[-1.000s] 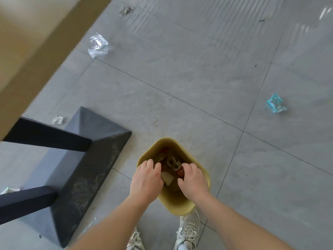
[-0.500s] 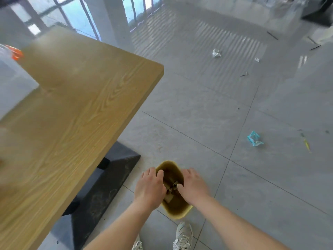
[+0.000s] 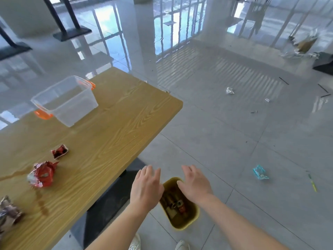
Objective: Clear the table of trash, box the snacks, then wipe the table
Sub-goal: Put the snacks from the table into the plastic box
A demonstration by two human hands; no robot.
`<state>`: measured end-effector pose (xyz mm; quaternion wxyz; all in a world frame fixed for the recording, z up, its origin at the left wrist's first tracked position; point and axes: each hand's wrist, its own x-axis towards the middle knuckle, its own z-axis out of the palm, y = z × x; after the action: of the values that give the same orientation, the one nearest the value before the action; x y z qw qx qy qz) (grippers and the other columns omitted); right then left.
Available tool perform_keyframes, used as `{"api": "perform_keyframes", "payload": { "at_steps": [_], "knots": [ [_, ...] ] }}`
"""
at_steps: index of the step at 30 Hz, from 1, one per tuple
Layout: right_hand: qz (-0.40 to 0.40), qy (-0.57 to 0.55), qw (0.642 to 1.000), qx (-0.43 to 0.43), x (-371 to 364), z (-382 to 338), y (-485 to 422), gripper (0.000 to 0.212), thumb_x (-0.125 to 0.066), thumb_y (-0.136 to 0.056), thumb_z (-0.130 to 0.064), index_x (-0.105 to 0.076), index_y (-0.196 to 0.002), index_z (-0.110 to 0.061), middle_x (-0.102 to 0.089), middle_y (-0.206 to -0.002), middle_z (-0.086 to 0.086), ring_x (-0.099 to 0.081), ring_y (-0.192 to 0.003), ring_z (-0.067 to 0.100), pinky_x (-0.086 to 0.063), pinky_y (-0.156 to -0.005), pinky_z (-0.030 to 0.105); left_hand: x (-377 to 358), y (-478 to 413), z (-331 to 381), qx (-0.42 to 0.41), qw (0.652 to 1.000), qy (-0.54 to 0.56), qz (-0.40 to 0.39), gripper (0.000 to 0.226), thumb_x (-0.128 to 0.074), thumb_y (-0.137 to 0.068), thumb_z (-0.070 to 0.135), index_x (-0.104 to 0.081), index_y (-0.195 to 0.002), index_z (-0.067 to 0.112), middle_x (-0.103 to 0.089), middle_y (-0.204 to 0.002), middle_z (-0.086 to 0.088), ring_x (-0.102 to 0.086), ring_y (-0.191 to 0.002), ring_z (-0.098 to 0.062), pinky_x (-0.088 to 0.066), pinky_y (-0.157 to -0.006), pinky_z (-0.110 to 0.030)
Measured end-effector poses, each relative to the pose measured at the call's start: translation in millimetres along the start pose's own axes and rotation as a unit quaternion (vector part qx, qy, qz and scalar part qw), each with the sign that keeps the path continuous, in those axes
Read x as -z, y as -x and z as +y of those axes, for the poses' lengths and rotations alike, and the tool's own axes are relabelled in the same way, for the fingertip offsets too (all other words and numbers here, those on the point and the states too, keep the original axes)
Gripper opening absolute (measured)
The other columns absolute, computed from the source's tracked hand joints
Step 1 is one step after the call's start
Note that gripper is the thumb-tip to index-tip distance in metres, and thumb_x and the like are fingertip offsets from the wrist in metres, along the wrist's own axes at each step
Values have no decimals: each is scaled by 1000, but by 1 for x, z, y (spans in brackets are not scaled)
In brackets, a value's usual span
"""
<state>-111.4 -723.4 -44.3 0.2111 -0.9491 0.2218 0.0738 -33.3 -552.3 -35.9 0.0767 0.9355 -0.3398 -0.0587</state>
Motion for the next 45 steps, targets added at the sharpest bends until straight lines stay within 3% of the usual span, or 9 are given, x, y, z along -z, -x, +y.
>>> {"api": "perform_keyframes", "payload": {
  "at_steps": [7, 9, 11, 16, 28, 36, 45],
  "knots": [
    [54, 12, 991, 121, 33, -70, -6, 43, -67, -86, -41, -48, -121, -24, -58, -115, 1, -54, -98, 17, -34, -70, 21, 61, 43, -39, 75, 994, 17, 75, 48, -61, -90, 33, -53, -134, 17, -56, -133, -9, -52, -124, -27, -45, -107, -43],
    [56, 14, 986, 154, 37, -98, -5, 42, -66, -86, -43, -48, -120, -24, -58, -114, 1, -53, -97, 16, -34, -70, 21, 75, 57, -58, 99, 990, 27, 93, 48, -66, -86, 30, -54, -131, 17, -57, -127, -9, -56, -119, -27, -48, -103, -42],
    [52, 6, 981, 189, 38, -129, -5, 45, -66, -88, -42, -48, -125, -24, -58, -118, 2, -55, -103, 18, -38, -74, 21, 87, 72, -78, 126, 986, 23, 112, 48, -72, -80, 25, -59, -125, 15, -60, -121, -11, -60, -113, -29, -52, -97, -42],
    [17, -1, 968, 249, 28, -206, 2, 58, -62, -93, -40, -40, -142, -19, -51, -136, 4, -49, -123, 21, -49, -96, 33, 108, 113, -133, 191, 973, 16, 130, 54, -72, -78, 28, -58, -129, 13, -59, -128, -14, -57, -120, -31, -51, -100, -45],
    [-31, 11, 938, 345, -53, -381, 32, 58, -62, -92, -40, -42, -142, -18, -53, -135, 3, -50, -122, 21, -43, -102, 30, 127, 223, -279, 307, 941, 27, 139, 49, -62, -84, 29, -56, -130, 14, -55, -133, -13, -51, -126, -31, -42, -107, -45],
    [-71, 30, 924, 374, -88, -435, 45, 56, -58, -94, -40, -41, -142, -18, -51, -133, 3, -49, -118, 21, -42, -102, 30, 125, 260, -316, 342, 931, 34, 122, 50, -77, -74, 27, -64, -121, 15, -63, -120, -14, -60, -114, -33, -52, -97, -48],
    [-97, 39, 921, 376, -89, -443, 12, 57, -58, -94, -38, -41, -145, -18, -50, -136, 3, -47, -122, 21, -41, -103, 30, 114, 247, -328, 373, 921, 33, 108, 51, -85, -63, 27, -69, -110, 14, -68, -109, -15, -67, -99, -33, -57, -84, -44]
  ]
}}
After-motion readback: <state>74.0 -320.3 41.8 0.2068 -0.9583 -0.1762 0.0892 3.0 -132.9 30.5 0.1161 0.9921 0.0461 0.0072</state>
